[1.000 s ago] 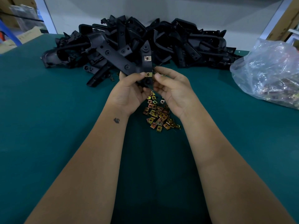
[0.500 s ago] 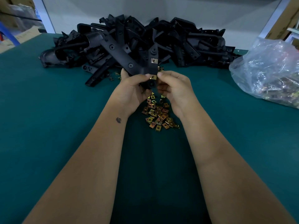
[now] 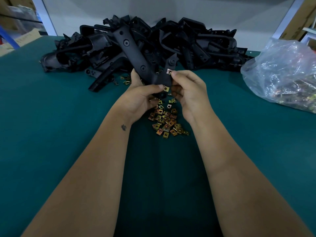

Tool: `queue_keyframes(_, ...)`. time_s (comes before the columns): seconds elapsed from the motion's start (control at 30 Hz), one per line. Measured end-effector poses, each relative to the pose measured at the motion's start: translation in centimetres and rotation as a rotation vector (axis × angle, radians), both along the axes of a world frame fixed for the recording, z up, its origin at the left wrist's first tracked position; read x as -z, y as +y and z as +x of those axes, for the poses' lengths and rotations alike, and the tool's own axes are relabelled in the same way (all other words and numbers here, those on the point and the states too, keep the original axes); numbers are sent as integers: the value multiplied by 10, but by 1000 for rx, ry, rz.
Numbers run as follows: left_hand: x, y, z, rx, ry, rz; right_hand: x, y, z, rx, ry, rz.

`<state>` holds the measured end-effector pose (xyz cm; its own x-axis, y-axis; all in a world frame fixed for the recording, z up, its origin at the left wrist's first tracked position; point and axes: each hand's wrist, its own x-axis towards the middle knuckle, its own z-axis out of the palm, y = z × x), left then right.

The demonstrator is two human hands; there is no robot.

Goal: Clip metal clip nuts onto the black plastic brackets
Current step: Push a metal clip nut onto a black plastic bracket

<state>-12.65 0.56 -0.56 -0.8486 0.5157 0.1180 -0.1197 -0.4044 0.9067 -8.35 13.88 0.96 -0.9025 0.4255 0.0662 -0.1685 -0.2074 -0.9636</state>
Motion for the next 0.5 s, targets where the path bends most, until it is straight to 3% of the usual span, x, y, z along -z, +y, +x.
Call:
queue_keyframes(0.2,-2,11,4,-101,-154,110,4,-1,-3,1,-19,-4)
queue_keyframes(0.33,-3,7,-3,-201,-307,241,6,-6,-1,-84,31,195)
queue_keyframes(0.5,-4,-2,-3,-262,-372,281,7,-16,3,-46,34,398)
